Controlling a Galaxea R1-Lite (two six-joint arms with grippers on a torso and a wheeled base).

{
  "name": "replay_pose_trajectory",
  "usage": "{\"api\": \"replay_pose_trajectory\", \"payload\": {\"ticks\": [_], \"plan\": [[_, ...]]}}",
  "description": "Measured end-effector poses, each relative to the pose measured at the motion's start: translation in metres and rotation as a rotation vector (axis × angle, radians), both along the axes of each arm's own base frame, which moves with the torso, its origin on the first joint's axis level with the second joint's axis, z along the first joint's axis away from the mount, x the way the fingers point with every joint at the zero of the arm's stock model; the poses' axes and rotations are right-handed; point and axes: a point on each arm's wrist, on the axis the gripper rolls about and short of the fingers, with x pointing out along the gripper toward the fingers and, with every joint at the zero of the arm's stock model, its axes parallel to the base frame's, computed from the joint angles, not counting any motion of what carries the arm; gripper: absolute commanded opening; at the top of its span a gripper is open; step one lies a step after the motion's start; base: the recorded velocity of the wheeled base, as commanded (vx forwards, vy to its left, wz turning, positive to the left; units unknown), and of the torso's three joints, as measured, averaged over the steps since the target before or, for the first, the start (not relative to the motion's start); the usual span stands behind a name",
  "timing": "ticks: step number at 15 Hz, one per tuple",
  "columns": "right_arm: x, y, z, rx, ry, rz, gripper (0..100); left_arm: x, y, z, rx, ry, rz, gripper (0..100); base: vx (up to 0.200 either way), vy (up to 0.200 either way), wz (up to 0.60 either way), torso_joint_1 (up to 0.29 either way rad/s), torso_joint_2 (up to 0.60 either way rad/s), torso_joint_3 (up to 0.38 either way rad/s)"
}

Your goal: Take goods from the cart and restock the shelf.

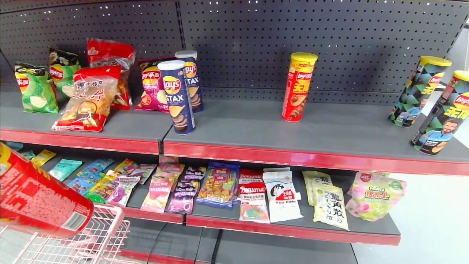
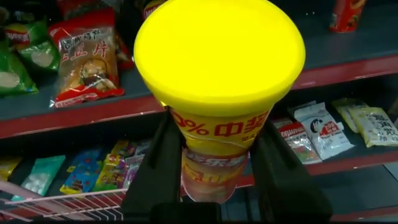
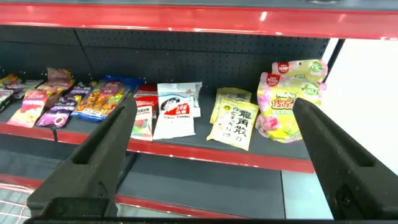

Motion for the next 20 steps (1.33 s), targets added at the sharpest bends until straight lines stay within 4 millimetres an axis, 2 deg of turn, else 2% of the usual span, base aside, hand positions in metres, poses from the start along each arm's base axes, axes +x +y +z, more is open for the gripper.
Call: {"api": "replay_pose_trajectory", "payload": {"ticks": [2, 10, 14, 17, 20], "plan": [[0.0, 0.0, 0.0, 0.0, -0.001, 0.0, 100, -0.001, 0.0, -0.001, 0.001, 0.0, 0.002, 0, 0.0, 0.0, 0.0, 0.0, 0.0, 0.0], [0.0, 0.0, 0.0, 0.0, 0.0, 0.0, 100, -0.01, 0.0, -0.005, 0.014, 0.015, 0.001, 0, 0.2, 0.0, 0.0, 0.002, 0.0, 0.004], [0.0, 0.0, 0.0, -0.003, 0.001, 0.0, 100, -0.016, -0.001, -0.005, 0.014, -0.008, -0.012, 0, 0.0, 0.0, 0.0, 0.0, 0.0, 0.0], [0.0, 0.0, 0.0, -0.007, 0.0, 0.0, 100, -0.026, -0.001, -0.015, 0.012, 0.032, -0.029, 0, 0.0, 0.0, 0.0, 0.0, 0.0, 0.0], [0.0, 0.0, 0.001, -0.002, -0.006, 0.009, 100, -0.036, -0.003, -0.019, -0.009, 0.025, -0.119, 0, 0.0, 0.0, 0.0, 0.0, 0.0, 0.0]]}}
